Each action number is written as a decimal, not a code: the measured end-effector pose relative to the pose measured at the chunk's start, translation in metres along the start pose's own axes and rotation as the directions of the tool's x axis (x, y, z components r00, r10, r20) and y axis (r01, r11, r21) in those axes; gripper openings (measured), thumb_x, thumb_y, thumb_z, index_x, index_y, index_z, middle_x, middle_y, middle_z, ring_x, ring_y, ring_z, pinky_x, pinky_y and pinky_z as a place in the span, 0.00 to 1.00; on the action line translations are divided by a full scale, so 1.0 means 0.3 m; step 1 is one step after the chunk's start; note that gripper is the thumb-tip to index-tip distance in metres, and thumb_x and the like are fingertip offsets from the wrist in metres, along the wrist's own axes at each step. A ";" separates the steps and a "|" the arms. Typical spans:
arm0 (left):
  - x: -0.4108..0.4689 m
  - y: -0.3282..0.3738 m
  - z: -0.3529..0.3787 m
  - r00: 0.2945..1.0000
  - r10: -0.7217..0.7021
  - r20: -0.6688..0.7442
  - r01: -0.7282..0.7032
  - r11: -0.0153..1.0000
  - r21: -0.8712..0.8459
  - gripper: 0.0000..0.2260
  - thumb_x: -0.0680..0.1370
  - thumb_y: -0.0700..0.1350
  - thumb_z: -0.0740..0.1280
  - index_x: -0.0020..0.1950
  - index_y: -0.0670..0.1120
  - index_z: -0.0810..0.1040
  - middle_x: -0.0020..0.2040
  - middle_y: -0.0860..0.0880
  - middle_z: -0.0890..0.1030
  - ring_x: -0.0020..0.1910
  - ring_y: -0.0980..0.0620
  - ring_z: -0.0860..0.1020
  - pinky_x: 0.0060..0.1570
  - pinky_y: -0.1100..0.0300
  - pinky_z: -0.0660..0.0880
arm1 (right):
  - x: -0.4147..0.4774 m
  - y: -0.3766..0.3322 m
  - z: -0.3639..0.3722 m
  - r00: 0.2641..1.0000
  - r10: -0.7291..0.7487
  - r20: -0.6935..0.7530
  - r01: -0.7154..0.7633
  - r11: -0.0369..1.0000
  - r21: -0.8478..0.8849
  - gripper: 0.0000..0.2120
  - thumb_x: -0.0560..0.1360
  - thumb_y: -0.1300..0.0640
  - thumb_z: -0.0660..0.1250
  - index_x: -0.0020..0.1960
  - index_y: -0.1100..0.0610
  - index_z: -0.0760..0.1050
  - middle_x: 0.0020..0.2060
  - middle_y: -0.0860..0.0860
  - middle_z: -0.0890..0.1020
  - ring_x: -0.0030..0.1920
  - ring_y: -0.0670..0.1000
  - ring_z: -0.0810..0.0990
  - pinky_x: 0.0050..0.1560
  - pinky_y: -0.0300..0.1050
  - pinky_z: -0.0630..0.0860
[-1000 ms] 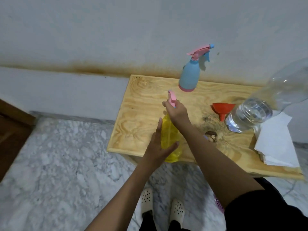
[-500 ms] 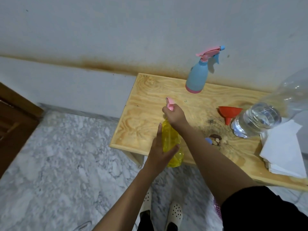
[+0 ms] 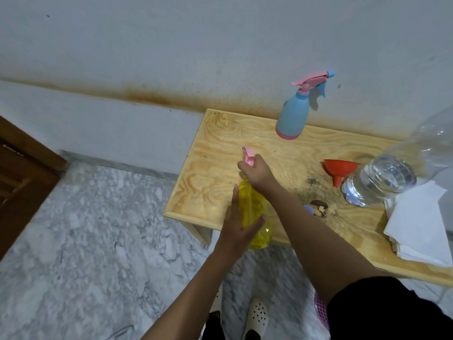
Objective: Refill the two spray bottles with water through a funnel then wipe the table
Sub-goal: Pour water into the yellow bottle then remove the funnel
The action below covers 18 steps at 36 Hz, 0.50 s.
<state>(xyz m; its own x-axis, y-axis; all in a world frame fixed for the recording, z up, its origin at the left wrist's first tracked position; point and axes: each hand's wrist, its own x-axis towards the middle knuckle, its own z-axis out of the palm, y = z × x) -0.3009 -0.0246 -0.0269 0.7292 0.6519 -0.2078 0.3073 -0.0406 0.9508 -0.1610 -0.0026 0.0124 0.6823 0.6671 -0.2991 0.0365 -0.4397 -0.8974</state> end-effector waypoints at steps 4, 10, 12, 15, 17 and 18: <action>0.005 0.001 -0.002 1.000 0.017 0.014 -0.016 0.999 -0.028 0.42 0.70 0.61 0.67 0.76 0.61 0.44 0.69 0.66 0.56 0.63 0.77 0.57 0.52 0.81 0.58 | -0.002 -0.003 0.002 1.000 -0.006 -0.031 0.007 1.000 0.016 0.08 0.76 0.58 0.62 0.49 0.61 0.65 0.40 0.53 0.71 0.39 0.50 0.70 0.36 0.41 0.66; 0.035 0.018 -0.032 0.996 0.075 0.046 -0.075 0.997 0.011 0.42 0.69 0.62 0.67 0.74 0.63 0.44 0.64 0.67 0.60 0.57 0.84 0.58 0.50 0.83 0.60 | -0.020 -0.016 -0.042 1.000 0.023 0.018 -0.024 0.998 0.053 0.16 0.76 0.47 0.64 0.54 0.59 0.69 0.43 0.50 0.74 0.44 0.49 0.75 0.48 0.46 0.71; 0.062 0.033 -0.048 0.994 0.095 0.056 -0.097 0.995 0.029 0.41 0.69 0.62 0.67 0.74 0.64 0.45 0.64 0.65 0.63 0.60 0.77 0.63 0.55 0.76 0.65 | -0.032 -0.027 -0.061 0.999 0.016 0.032 -0.018 0.998 0.054 0.15 0.78 0.47 0.60 0.52 0.59 0.72 0.41 0.50 0.74 0.43 0.49 0.74 0.48 0.48 0.70; 0.108 0.060 -0.072 0.985 0.133 0.110 -0.139 0.989 0.048 0.43 0.69 0.63 0.67 0.76 0.61 0.46 0.68 0.62 0.63 0.66 0.65 0.65 0.62 0.59 0.68 | -0.042 -0.051 -0.088 0.999 -0.021 0.027 0.019 0.997 0.073 0.11 0.79 0.51 0.59 0.50 0.59 0.73 0.41 0.52 0.77 0.43 0.51 0.75 0.47 0.49 0.70; 0.138 0.080 -0.086 0.973 0.161 0.168 -0.168 0.985 0.027 0.43 0.69 0.61 0.68 0.76 0.58 0.46 0.71 0.61 0.62 0.69 0.62 0.65 0.65 0.57 0.69 | -0.044 -0.073 -0.114 0.999 -0.039 0.013 0.037 0.993 0.114 0.09 0.79 0.54 0.60 0.53 0.59 0.73 0.48 0.55 0.82 0.48 0.51 0.78 0.50 0.47 0.73; 0.153 0.095 -0.092 0.964 0.174 0.200 -0.180 0.984 0.013 0.43 0.70 0.60 0.69 0.76 0.58 0.46 0.72 0.61 0.61 0.70 0.62 0.64 0.66 0.58 0.69 | -0.042 -0.083 -0.129 0.999 -0.054 -0.002 0.054 0.991 0.126 0.09 0.79 0.55 0.60 0.54 0.58 0.73 0.50 0.56 0.82 0.49 0.51 0.79 0.51 0.47 0.73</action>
<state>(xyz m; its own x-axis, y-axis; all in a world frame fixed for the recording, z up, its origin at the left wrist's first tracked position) -0.2756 0.0250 -0.0029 0.8790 0.4699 -0.0808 0.1786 -0.1673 0.9696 -0.1423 -0.0233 0.0512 0.6809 0.6887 -0.2491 -0.0191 -0.3233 -0.9461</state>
